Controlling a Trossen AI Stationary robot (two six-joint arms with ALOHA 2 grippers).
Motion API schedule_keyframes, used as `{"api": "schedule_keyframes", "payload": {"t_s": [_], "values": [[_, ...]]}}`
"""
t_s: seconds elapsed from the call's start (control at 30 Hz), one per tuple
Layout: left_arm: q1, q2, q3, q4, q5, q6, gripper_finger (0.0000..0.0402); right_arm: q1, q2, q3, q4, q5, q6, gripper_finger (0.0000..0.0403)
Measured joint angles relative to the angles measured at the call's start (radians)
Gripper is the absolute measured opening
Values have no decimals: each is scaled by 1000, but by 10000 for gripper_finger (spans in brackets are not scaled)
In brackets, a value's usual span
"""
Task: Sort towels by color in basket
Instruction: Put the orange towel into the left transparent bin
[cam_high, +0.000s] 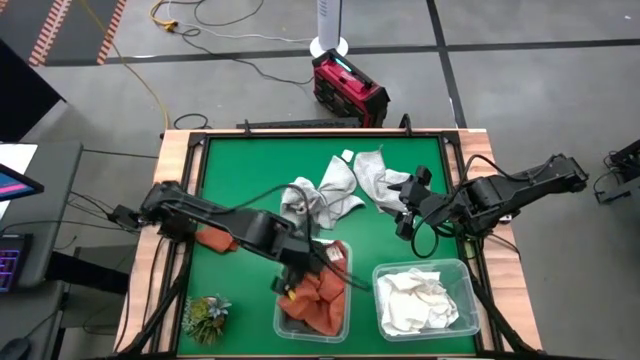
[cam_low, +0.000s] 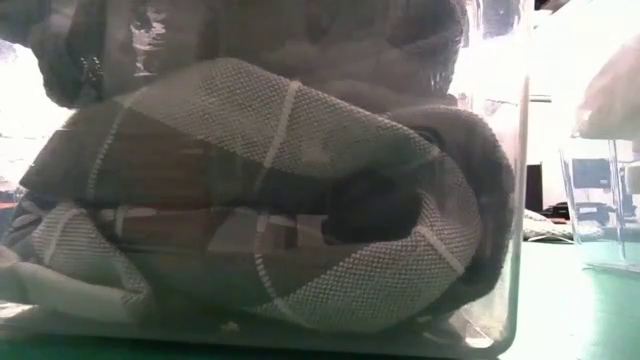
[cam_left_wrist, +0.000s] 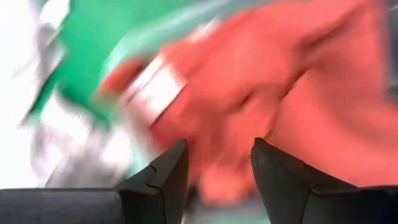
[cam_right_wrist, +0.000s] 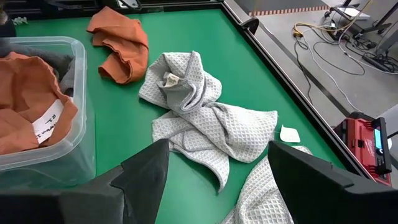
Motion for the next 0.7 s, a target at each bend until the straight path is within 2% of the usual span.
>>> {"api": "schedule_keyframes", "payload": {"t_s": [0.13,0.27,0.5,0.6,0.7], "values": [[16,-40,-11,-197,-113,-183,166,0,0,0,0,0,0,306],[31,-79,-120,-320,-134,-312,166,2,0,0,0,0,2,306],[38,-164,-494,-270,-133,-464,166,3,0,0,0,-1,8,306],[55,-202,-615,-266,-137,-516,166,3,0,0,0,-1,8,306],[76,-270,-715,-194,-140,-537,166,2,0,0,1,-2,8,306]]}}
